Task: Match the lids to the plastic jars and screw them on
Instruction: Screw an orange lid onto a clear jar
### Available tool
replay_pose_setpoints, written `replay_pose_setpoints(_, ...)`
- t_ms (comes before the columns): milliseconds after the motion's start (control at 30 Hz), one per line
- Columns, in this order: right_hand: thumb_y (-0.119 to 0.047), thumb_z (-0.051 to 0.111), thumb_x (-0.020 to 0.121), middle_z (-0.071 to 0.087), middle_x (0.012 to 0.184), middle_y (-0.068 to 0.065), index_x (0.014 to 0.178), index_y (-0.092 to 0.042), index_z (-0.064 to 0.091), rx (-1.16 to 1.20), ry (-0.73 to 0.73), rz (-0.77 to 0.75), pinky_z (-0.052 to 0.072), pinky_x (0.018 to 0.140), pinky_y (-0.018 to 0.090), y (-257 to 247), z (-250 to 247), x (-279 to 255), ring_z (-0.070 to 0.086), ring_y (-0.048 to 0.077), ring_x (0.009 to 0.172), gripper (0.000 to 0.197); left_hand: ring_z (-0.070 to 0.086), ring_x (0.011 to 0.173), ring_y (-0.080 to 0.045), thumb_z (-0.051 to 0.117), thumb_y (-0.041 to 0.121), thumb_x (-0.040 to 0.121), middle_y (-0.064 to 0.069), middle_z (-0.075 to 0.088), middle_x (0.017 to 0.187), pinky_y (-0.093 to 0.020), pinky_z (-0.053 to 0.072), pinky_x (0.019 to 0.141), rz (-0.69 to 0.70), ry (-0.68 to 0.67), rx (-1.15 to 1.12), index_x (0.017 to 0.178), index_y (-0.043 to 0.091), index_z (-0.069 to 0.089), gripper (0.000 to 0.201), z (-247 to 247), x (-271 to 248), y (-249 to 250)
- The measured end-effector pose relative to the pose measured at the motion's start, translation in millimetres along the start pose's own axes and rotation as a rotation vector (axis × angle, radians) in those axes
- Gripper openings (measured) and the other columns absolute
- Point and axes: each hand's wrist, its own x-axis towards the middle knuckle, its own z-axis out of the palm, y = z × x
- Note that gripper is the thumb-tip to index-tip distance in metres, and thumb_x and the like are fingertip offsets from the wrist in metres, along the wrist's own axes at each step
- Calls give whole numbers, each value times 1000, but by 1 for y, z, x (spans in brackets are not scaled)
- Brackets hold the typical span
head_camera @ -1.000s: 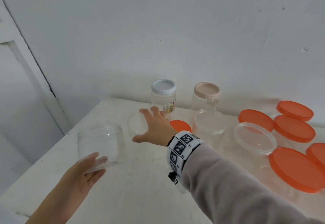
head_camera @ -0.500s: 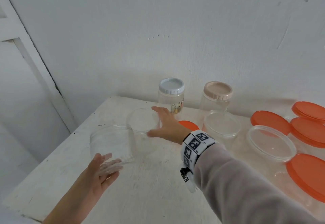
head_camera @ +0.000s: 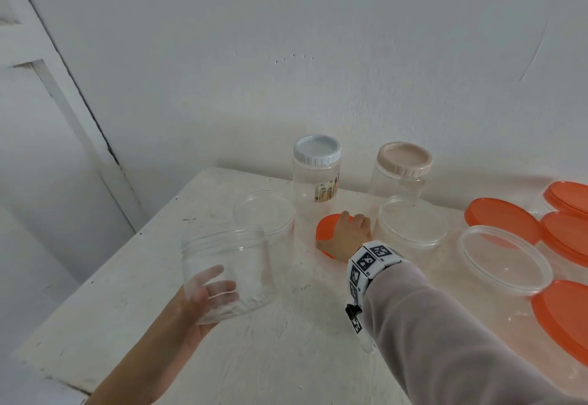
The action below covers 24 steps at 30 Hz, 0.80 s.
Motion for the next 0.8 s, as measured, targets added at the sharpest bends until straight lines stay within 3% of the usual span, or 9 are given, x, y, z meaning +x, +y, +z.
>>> replay_pose_setpoints(133, -49, 74, 69, 26, 143, 27, 138, -14, 26, -43, 28, 102, 27, 107, 51, -8, 17, 9, 27, 42, 132, 91, 66, 98, -28, 91, 62, 15, -14, 71, 98, -40, 42, 89, -10, -26, 79, 118, 15, 54, 119, 7, -7, 6)
replay_pose_setpoints(267, -60, 74, 58, 45, 127, 19, 130, -17, 33, -97, 13, 127, 32, 99, 47, -9, 18, 10, 38, 37, 119, 94, 61, 115, -16, 90, 57, 44, -1, 66, 122, -23, 51, 87, 34, -221, 249, 127, 27, 53, 95, 21, -32, 17)
replay_pose_setpoints(333, -65, 73, 53, 47, 122, 14, 128, -16, 35, -117, -16, 106, 33, 95, 44, -9, 10, 3, 41, 34, 114, 97, 58, 118, -8, 90, 53, 46, 10, 63, 127, -17, 50, 87, 7, -277, 317, 129, 32, 49, 96, 27, -36, 18)
replay_pose_setpoints(467, -64, 71, 64, 41, 130, 13, 132, -12, 35, -40, -95, 40, 35, 97, 43, -9, -16, -22, 39, 33, 120, 93, 49, 123, 3, 93, 51, 36, 24, 53, 131, -14, 43, 94, -94, -268, 461, 127, 42, 37, 107, 35, -38, 13)
replay_pose_setpoints(567, -57, 71, 74, 33, 137, 14, 138, -9, 32, 75, -144, 9, 38, 102, 43, -9, -41, -43, 35, 33, 127, 90, 37, 132, -8, 91, 58, 31, 16, 39, 137, -31, 33, 112, -121, -263, 652, 126, 41, 29, 115, 45, -34, 8)
replay_pose_setpoints(600, -56, 70, 76, 32, 138, 14, 140, -7, 31, 111, -158, -7, 37, 104, 43, -11, -49, -51, 33, 33, 129, 89, 35, 133, -10, 90, 59, 30, 15, 36, 137, -30, 30, 114, -123, -261, 697, 127, 41, 26, 117, 49, -32, 6)
replay_pose_setpoints(733, -56, 69, 79, 28, 142, 14, 141, -6, 32, 159, -164, -9, 31, 107, 39, -12, -71, -72, 30, 31, 133, 88, 35, 128, -2, 88, 60, 35, 23, 33, 134, -14, 31, 100, -88, -314, 759, 127, 45, 19, 116, 58, -24, 0)
replay_pose_setpoints(800, -61, 67, 77, 27, 143, 14, 143, -5, 31, 161, -194, -22, 31, 107, 41, -9, -76, -76, 29, 32, 133, 94, 34, 126, 1, 87, 60, 38, 25, 32, 134, -11, 31, 95, -64, -320, 805, 131, 43, 18, 117, 61, -20, -3)
